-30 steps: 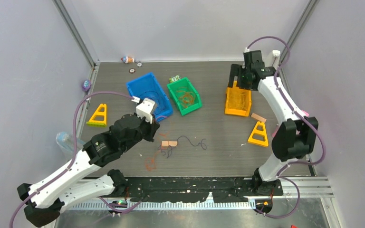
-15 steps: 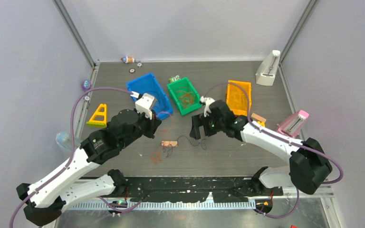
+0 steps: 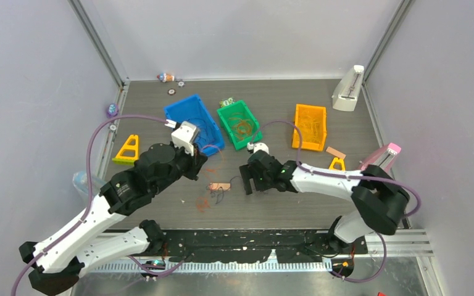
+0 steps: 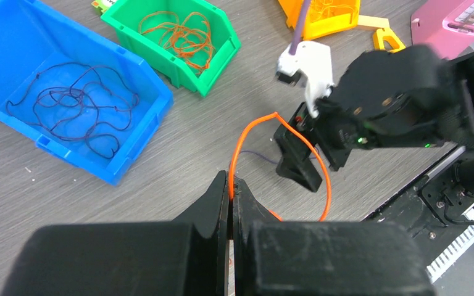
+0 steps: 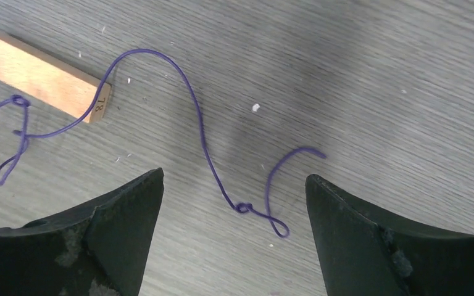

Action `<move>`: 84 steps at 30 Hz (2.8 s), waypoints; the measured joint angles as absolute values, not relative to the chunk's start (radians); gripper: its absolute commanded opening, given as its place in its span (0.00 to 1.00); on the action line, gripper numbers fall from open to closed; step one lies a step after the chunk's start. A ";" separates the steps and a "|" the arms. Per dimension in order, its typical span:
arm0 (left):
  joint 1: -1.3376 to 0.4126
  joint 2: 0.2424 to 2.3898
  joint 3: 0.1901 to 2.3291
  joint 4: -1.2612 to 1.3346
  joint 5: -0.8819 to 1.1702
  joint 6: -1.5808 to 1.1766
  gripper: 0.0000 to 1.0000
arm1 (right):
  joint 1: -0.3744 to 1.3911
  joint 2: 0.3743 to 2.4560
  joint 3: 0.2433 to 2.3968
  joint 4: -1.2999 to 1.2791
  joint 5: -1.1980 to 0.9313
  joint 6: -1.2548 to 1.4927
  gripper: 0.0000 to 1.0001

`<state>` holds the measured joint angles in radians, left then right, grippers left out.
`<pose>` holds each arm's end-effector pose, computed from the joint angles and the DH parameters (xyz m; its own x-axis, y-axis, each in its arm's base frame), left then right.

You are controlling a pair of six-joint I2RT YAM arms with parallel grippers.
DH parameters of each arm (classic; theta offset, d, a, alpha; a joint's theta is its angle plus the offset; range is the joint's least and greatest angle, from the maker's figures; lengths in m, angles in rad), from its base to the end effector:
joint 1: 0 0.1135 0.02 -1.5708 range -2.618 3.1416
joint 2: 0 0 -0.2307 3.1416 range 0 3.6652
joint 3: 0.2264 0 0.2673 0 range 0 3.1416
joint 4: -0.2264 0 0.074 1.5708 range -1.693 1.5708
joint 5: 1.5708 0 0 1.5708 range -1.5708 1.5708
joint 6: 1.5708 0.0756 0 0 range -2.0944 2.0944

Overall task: Untangle the cables
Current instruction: Untie the cable.

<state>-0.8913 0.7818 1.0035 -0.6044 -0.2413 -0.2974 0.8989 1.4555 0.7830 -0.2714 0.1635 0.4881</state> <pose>0.1611 -0.1706 0.3368 -0.4049 0.0484 -0.9131 0.5203 0.8334 -0.1865 0.2099 0.2442 0.1070 -0.7795 -0.2367 -0.5800 -0.3931 0.9057 0.1587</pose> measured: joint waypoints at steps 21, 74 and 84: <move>-0.661 0.624 1.014 -0.741 -0.501 -0.326 0.00 | 0.603 1.093 0.801 -0.575 0.478 0.495 0.23; -0.648 0.537 1.063 -0.758 -0.887 -0.294 0.00 | 0.519 0.753 0.714 -0.673 0.531 0.503 0.05; -0.646 0.554 0.961 -0.678 -0.597 -0.307 0.00 | 0.513 0.765 0.720 -0.669 0.281 0.422 0.55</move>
<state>-0.6464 0.5545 0.9607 -0.6785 -0.5968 -0.3065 0.5133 0.7654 0.7200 -0.6685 0.2806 0.4217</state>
